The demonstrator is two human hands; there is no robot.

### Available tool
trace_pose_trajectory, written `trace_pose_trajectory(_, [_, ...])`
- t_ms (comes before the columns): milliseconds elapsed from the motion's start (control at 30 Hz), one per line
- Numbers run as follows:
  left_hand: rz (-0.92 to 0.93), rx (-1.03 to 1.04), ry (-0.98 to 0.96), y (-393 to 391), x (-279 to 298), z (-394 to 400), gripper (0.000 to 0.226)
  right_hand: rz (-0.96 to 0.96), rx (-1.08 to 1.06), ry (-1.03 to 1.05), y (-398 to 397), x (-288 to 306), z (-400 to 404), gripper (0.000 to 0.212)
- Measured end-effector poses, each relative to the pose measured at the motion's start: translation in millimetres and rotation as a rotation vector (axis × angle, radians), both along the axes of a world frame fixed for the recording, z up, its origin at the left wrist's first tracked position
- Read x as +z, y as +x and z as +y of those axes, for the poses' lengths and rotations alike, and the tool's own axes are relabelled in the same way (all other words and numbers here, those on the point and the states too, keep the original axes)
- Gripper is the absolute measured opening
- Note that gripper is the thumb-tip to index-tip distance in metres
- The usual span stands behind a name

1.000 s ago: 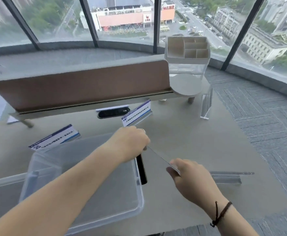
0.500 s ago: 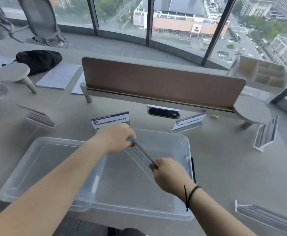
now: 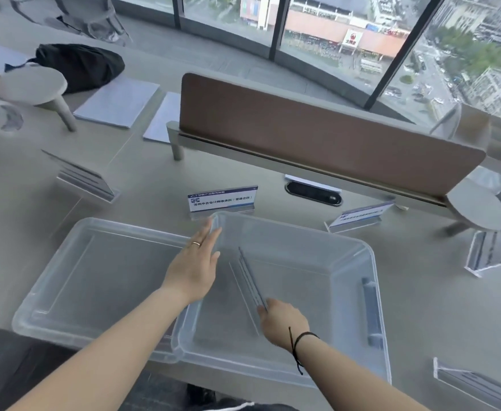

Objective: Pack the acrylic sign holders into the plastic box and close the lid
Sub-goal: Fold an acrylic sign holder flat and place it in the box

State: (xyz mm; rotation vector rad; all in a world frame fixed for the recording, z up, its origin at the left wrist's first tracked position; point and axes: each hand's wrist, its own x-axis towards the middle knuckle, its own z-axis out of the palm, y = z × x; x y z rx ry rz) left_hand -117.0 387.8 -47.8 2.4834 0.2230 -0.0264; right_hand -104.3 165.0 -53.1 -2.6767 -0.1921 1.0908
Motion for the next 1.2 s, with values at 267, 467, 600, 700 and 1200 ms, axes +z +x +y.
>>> trace_pose_trajectory(267, [-0.05, 0.109, -0.332, -5.2, -4.5, 4.5, 0.048, 0.085, -0.009, 0.1, -6.1, 5.7, 37.2, 0.012])
trace_pose_trajectory(467, [-0.029, 0.095, -0.329, -6.9, -5.9, 7.8, 0.048, 0.181, -0.121, 0.192, -14.5, 13.5, 74.9, 0.016])
trace_pose_trajectory(600, [-0.017, 0.093, -0.307, -9.2, -1.1, 7.4, 0.048, 0.29, -0.221, 0.253, -20.1, 10.4, 93.0, 0.055])
trace_pose_trajectory(700, [-0.023, 0.09, -0.284, -9.1, 0.5, 7.9, 0.049, 0.313, -0.264, 0.276, -23.9, 9.5, 105.4, 0.06])
trace_pose_trajectory(1200, [-0.047, 0.103, 0.082, -6.4, 3.4, 2.5, 0.047, 0.281, -0.174, 0.302, -29.9, 8.5, 94.6, 0.064])
